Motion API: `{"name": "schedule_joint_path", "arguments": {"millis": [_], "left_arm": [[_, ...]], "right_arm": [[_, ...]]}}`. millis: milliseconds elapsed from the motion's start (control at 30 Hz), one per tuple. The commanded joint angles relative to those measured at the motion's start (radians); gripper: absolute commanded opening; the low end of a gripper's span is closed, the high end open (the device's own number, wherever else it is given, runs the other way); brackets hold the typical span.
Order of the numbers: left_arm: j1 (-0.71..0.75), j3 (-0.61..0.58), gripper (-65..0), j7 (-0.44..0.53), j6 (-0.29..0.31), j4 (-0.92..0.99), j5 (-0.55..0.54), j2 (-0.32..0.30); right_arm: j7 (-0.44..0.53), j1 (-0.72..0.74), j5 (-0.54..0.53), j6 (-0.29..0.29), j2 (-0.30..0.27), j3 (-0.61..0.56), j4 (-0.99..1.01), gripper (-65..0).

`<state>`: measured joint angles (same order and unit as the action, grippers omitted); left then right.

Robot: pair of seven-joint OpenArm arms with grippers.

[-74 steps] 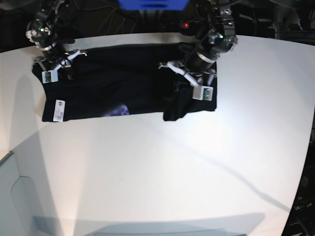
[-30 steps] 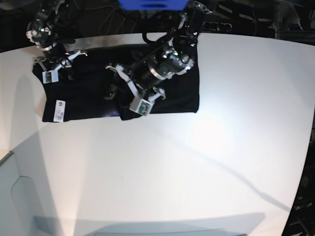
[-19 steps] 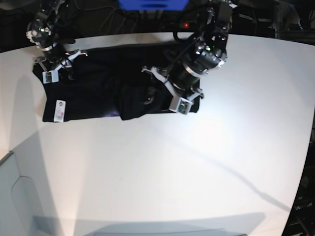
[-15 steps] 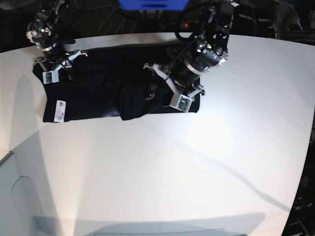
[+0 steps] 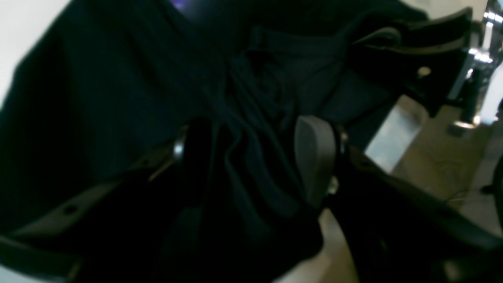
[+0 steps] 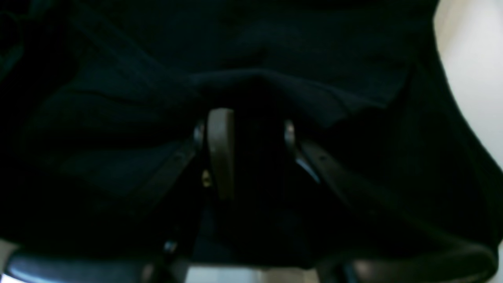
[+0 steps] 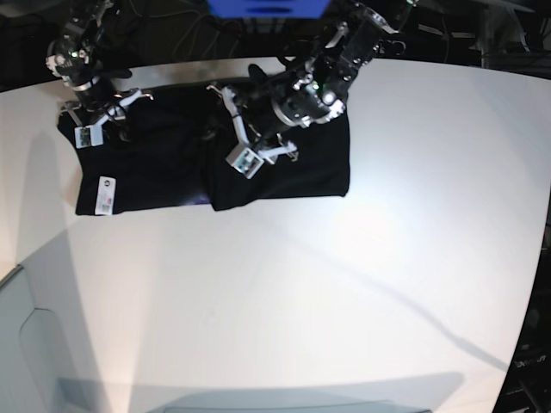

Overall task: Fold the T-shirt properly
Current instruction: 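Release the folded end and lift the left gripper away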

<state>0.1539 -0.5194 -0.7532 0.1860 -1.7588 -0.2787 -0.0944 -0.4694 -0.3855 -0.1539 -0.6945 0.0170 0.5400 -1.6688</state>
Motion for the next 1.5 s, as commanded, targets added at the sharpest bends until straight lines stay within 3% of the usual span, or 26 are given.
{"name": "schedule_joint_path", "arguments": {"millis": [0,233,433,533,733,867,967,1067,1233,1467], "left_arm": [[-0.018,-0.026,-31.8,0.024,0.008,-0.016,-0.015,0.015],[-0.070,-0.106,-31.6,0.030,0.011,0.015,-0.021,0.015],[-0.067,-0.072,-31.6,0.033,0.008,-0.099,-0.021,0.015],[-0.032,0.054,-31.6,0.031,0.004,-0.172,-0.021,0.014],[0.100,0.460,-31.6,0.033,0.011,-0.232,-0.021,0.003],[0.155,0.671,-31.5,0.033,0.014,-0.230,-0.023,0.003],[0.183,0.798,-31.4,0.033,0.083,-0.226,-0.054,0.005],[0.192,0.927,-31.4,0.024,0.177,-0.221,-0.153,0.005],[0.204,1.048,-31.4,0.024,0.200,-0.183,-0.228,0.000],[0.201,1.080,-31.5,0.024,0.203,-0.102,-0.232,-0.001]], "right_arm": [[-0.007,-0.002,0.004,-0.004,-0.002,-0.001,-0.011,-47.6],[-0.007,0.021,0.003,-0.004,0.025,0.029,-0.046,-47.4],[-0.007,0.018,0.003,-0.004,0.025,0.029,-0.124,-47.4],[-0.007,0.020,0.003,-0.004,0.025,0.029,-0.153,-47.4],[-0.007,0.039,0.003,-0.004,0.008,0.030,-0.169,-47.3],[-0.071,0.101,0.003,-0.004,0.004,0.093,-0.150,-40.7],[-0.173,0.168,0.003,-0.004,0.004,0.167,-0.149,-34.6],[-0.245,0.244,0.003,-0.004,-0.001,0.237,-0.107,-31.2],[-0.254,0.279,0.004,-0.004,-0.036,0.248,0.014,-30.7],[-0.248,0.282,0.004,-0.004,-0.038,0.248,0.106,-30.6]]}}
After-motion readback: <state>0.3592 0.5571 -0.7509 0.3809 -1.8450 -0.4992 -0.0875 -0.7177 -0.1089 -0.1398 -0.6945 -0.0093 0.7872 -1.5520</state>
